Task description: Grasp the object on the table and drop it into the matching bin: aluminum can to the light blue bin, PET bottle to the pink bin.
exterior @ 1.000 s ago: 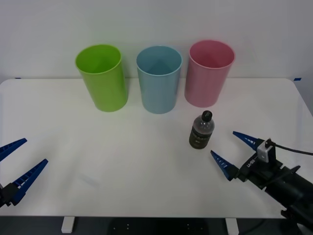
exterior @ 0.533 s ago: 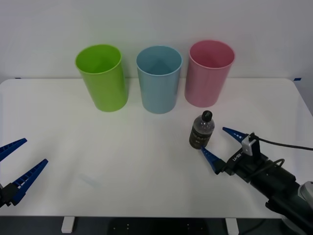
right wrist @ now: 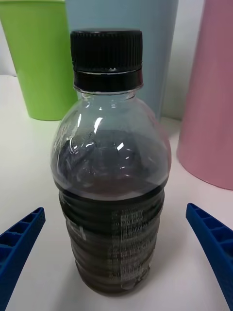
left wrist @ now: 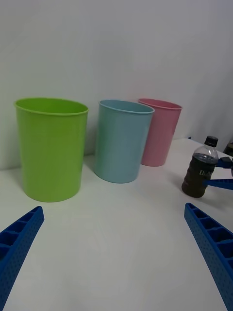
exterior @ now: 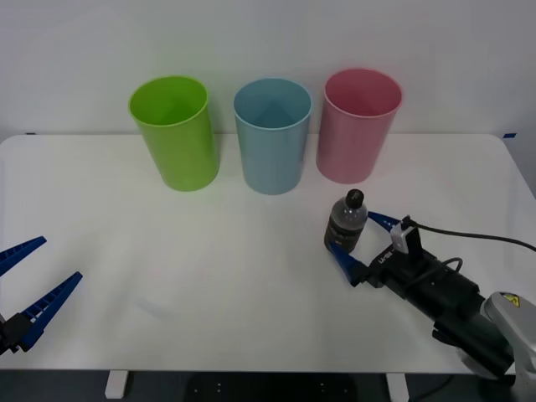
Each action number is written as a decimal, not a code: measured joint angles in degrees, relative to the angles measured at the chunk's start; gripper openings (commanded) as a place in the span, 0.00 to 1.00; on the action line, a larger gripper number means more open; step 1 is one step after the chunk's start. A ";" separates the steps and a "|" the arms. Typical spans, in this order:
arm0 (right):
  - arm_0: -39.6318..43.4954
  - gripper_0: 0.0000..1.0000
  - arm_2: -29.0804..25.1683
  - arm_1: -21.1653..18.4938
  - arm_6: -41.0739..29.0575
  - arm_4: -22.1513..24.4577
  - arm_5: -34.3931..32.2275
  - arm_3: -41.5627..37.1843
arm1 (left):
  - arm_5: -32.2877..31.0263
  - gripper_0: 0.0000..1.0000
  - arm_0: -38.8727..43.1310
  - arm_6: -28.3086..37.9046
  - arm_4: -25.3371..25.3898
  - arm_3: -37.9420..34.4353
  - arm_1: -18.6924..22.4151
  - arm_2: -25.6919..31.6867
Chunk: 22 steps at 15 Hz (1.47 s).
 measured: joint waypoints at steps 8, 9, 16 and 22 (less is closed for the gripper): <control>-5.44 1.00 0.90 1.99 0.95 0.49 0.81 6.08 | 0.00 1.00 0.00 0.00 0.00 0.00 0.00 0.00; -5.44 0.92 0.96 2.04 0.97 0.55 1.14 6.09 | 0.00 1.00 0.00 0.00 0.00 0.00 0.00 0.00; -5.64 0.00 2.09 2.36 1.15 0.68 4.52 6.11 | 0.00 1.00 0.00 0.00 0.00 0.00 0.00 0.00; -5.88 0.00 1.79 1.87 0.40 0.58 4.83 5.47 | 0.00 1.00 0.00 0.00 0.00 0.00 0.00 0.00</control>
